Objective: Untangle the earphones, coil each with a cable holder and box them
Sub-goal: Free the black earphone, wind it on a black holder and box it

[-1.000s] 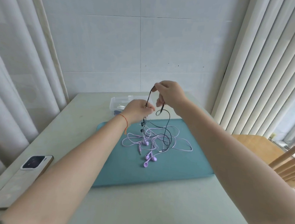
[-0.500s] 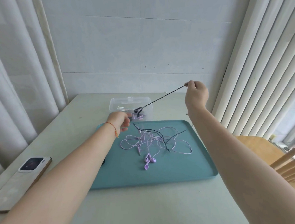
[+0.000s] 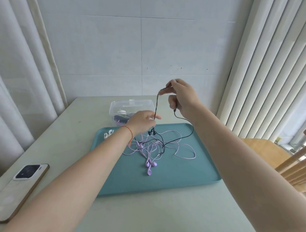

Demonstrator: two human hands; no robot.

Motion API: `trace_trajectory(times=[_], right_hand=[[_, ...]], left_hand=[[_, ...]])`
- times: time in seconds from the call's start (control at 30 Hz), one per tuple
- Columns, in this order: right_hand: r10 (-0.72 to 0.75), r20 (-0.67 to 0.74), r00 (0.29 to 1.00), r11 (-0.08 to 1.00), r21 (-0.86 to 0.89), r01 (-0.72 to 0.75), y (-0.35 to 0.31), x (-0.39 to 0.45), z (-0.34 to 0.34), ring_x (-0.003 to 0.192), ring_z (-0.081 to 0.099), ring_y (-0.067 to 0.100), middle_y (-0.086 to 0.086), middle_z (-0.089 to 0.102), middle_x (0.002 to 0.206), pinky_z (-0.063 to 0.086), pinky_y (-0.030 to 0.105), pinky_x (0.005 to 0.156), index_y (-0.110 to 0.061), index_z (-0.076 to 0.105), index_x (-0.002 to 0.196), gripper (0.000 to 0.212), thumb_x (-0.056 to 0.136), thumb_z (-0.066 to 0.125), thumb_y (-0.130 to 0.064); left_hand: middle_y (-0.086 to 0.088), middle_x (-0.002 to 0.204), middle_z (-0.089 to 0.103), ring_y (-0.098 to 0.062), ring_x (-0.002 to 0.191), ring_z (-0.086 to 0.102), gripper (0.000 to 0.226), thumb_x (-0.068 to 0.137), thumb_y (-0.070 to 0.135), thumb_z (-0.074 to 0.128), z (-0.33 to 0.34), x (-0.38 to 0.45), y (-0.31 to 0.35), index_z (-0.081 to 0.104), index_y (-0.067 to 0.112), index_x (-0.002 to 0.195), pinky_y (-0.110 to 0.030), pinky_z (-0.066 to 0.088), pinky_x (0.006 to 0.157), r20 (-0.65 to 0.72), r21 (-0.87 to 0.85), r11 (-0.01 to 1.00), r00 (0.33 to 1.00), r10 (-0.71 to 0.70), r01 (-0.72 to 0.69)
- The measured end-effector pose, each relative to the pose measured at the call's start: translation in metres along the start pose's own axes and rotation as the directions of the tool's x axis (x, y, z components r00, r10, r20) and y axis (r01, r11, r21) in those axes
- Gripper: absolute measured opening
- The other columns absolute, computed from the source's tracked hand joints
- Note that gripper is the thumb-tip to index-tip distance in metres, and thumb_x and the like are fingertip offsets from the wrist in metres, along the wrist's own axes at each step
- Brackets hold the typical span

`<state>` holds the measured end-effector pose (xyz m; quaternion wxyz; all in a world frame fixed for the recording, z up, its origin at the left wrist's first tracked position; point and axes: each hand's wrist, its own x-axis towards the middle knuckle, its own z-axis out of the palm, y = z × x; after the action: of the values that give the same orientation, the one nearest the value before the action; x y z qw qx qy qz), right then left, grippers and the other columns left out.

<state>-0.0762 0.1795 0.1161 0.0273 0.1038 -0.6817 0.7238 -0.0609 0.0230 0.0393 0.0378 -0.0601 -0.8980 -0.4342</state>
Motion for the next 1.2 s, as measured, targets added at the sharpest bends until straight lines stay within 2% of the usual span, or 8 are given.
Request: trace_trajectory(times=[0.17,0.33,0.47,0.6,0.77,0.93,1.1,1.2], right_hand=[[-0.091,-0.080,0.993,0.956,0.273,0.110,-0.016,0.004,-0.013,0.038,0.037,0.020,0.010,0.073,0.102,0.030,0.024,0.044,-0.018,0.046,0.082,0.021,0.101,0.037,-0.019],[0.003,-0.007,1.000,0.994,0.106,-0.002,-0.016,0.003,-0.012,0.039,0.039,0.020,0.014,0.074,0.093,0.031,0.025,0.044,-0.013,0.047,0.086,0.017,0.099,0.036,-0.014],[0.076,0.116,0.990,0.997,-0.039,-0.072,-0.010,0.000,-0.002,0.038,0.033,0.019,0.014,0.074,0.092,0.029,0.024,0.041,-0.013,0.050,0.085,0.018,0.098,0.038,-0.015],[0.065,0.207,0.976,0.997,0.018,-0.070,-0.007,-0.003,0.003,0.036,0.027,0.017,0.018,0.072,0.092,0.024,0.020,0.038,-0.012,0.049,0.083,0.022,0.101,0.037,-0.016],[-0.071,-0.073,0.995,0.980,0.182,0.084,-0.010,0.002,-0.005,0.035,0.033,0.018,0.009,0.074,0.098,0.026,0.023,0.041,-0.015,0.049,0.085,0.023,0.102,0.034,-0.019],[-0.010,-0.189,0.982,0.999,0.039,0.017,-0.004,0.004,-0.009,0.052,0.063,0.023,0.004,0.067,0.106,0.045,0.023,0.042,-0.015,0.055,0.102,0.025,0.100,0.030,-0.018],[0.061,-0.194,0.979,0.995,-0.066,-0.075,0.007,0.007,-0.011,0.041,0.051,0.018,0.008,0.063,0.072,0.037,0.024,0.044,-0.009,0.064,0.090,0.027,0.089,0.037,-0.007],[0.047,0.006,0.999,0.982,-0.183,-0.045,0.003,0.005,-0.013,0.042,0.036,0.018,0.006,0.053,0.057,0.026,0.024,0.045,-0.007,0.069,0.085,0.026,0.088,0.044,-0.010]], left_hand=[[0.004,0.092,0.068,-0.017,0.090,0.062,0.021,0.088,0.011,0.057,-0.002,0.000,-0.020,0.067,0.027,0.078,-0.026,0.048,0.082,-0.012,0.096,0.992,0.997,-0.078,0.079],[0.000,0.121,0.065,-0.018,0.115,0.056,0.036,0.089,0.005,0.041,-0.003,-0.003,-0.021,0.070,0.018,0.104,-0.031,0.043,0.100,-0.131,0.022,0.992,0.984,-0.124,0.128],[0.004,0.110,0.064,-0.013,0.101,0.058,0.030,0.077,0.018,0.052,-0.008,-0.008,0.013,0.067,0.030,0.100,-0.028,0.045,0.086,-0.155,-0.378,0.925,0.987,-0.032,-0.029],[-0.002,0.101,0.070,-0.009,0.091,0.061,0.009,0.087,0.016,0.062,-0.009,-0.006,0.030,0.070,0.020,0.088,-0.020,0.046,0.081,-0.103,-0.338,0.936,0.992,0.070,-0.102],[0.000,0.081,0.074,-0.012,0.073,0.064,0.023,0.092,0.018,0.051,-0.011,-0.006,0.000,0.070,0.012,0.082,-0.025,0.050,0.075,-0.114,-0.246,0.969,0.992,-0.053,0.024],[0.001,0.092,0.074,-0.010,0.083,0.066,0.020,0.095,0.024,0.054,-0.013,-0.013,-0.015,0.073,0.018,0.092,-0.027,0.048,0.080,-0.069,-0.291,0.955,0.994,-0.083,0.060],[0.001,0.103,0.071,-0.012,0.094,0.063,0.016,0.087,0.013,0.068,-0.017,-0.014,-0.010,0.072,0.019,0.101,-0.022,0.047,0.084,0.063,-0.205,0.975,0.995,-0.076,0.087],[-0.002,0.124,0.063,-0.013,0.112,0.058,0.043,0.085,0.011,0.069,-0.017,-0.014,-0.008,0.060,0.018,0.126,-0.028,0.043,0.098,0.086,-0.177,0.981,0.994,-0.069,0.083]])
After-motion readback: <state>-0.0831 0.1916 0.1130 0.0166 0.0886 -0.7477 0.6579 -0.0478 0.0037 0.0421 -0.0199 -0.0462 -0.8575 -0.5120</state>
